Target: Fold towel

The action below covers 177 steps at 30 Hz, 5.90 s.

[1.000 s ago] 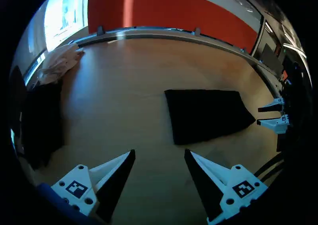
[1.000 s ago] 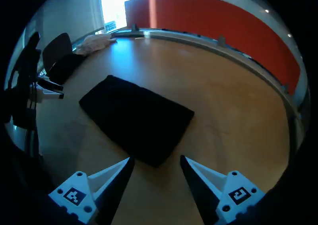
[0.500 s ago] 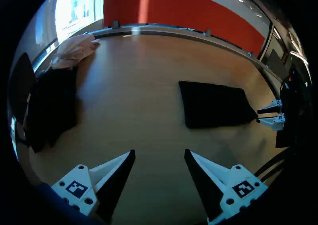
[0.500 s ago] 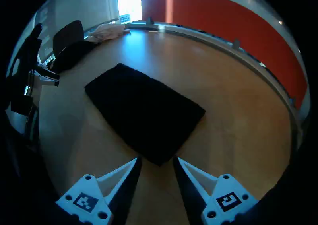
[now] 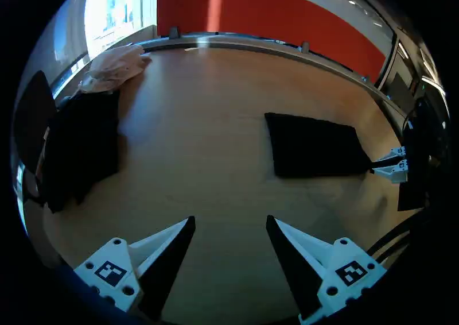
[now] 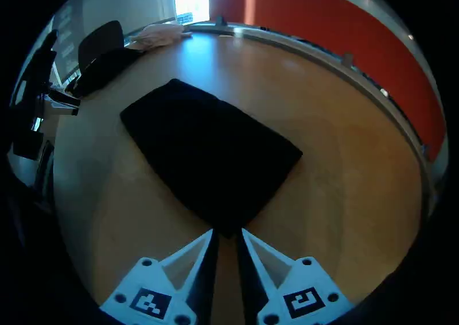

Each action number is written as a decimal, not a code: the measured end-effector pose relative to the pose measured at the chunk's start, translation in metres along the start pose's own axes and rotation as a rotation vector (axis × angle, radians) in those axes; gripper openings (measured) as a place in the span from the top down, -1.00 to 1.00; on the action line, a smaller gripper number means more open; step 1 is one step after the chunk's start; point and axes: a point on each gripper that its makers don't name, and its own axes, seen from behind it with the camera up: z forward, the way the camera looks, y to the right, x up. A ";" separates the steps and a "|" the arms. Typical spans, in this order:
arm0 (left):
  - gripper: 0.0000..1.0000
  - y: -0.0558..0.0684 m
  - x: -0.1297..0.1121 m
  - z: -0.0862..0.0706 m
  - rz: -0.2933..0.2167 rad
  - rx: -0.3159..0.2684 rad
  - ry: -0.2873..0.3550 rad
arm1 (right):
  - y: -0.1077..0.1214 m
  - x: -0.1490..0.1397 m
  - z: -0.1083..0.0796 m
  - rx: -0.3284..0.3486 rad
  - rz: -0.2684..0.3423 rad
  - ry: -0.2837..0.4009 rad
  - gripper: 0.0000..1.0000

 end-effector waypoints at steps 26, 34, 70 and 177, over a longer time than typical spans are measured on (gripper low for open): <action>-0.83 0.000 0.011 -0.003 -0.009 -0.002 0.017 | 0.014 0.067 -0.061 -0.082 -0.023 0.123 0.75; -0.83 0.003 0.017 -0.005 -0.007 -0.010 0.029 | 0.014 0.090 -0.085 -0.098 -0.070 0.156 0.77; -0.83 -0.008 0.021 -0.028 -0.051 -0.012 0.076 | -0.107 0.155 -0.012 0.124 -0.225 0.156 0.87; -0.83 0.017 0.041 -0.030 -0.028 -0.059 0.111 | 0.001 0.152 -0.124 -0.077 -0.067 0.222 0.88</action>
